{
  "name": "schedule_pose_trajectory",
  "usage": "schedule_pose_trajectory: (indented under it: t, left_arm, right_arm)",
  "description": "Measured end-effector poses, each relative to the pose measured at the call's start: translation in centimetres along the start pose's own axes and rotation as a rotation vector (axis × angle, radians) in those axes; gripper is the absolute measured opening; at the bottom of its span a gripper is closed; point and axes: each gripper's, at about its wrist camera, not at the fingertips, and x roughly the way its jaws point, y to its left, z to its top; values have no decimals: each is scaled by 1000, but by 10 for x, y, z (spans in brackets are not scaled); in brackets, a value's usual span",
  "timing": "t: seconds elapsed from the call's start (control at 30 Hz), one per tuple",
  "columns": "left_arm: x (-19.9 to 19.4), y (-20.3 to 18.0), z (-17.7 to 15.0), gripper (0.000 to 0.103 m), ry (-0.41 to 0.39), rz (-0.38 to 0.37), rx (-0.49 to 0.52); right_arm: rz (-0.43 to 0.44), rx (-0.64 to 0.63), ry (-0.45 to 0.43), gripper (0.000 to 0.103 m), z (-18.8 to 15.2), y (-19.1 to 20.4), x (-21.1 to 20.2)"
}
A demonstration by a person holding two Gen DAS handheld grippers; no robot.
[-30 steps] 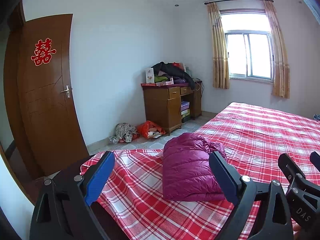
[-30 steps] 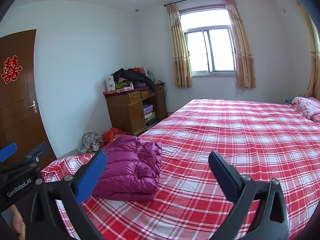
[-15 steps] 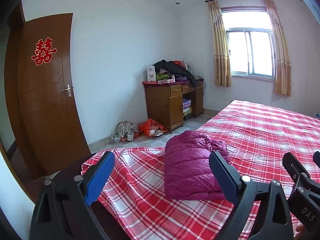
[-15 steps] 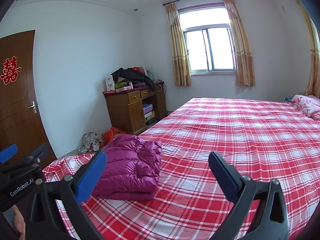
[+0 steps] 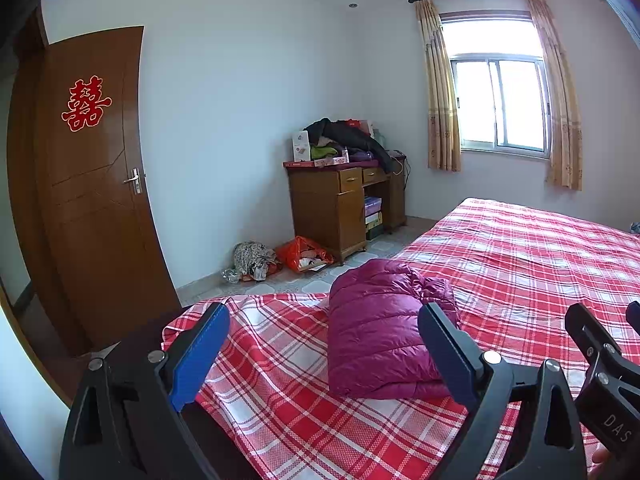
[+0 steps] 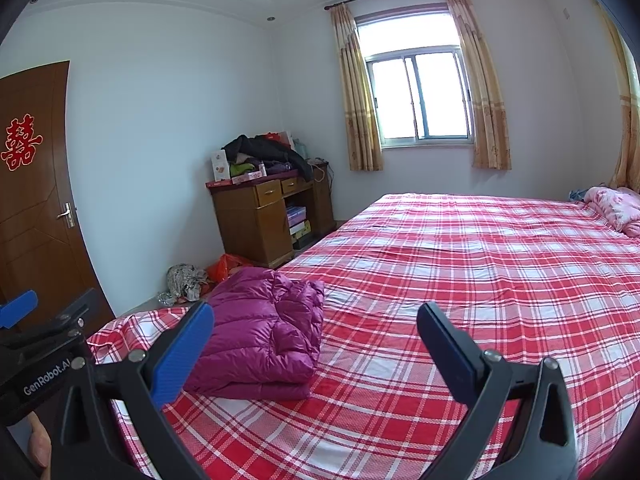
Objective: Fold large clothes
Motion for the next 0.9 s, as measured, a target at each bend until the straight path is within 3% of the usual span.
schedule_pose_trajectory:
  t: [0.67,0.9]
  left_arm:
    - [1,3,0,96,-12,17,-2]
    - [7,2,-1,96,19,8,-9]
  right_arm:
    - [-7,3,-8,103,0,-1,-1]
    - [-6,-1,-2,103,-2,-1,1]
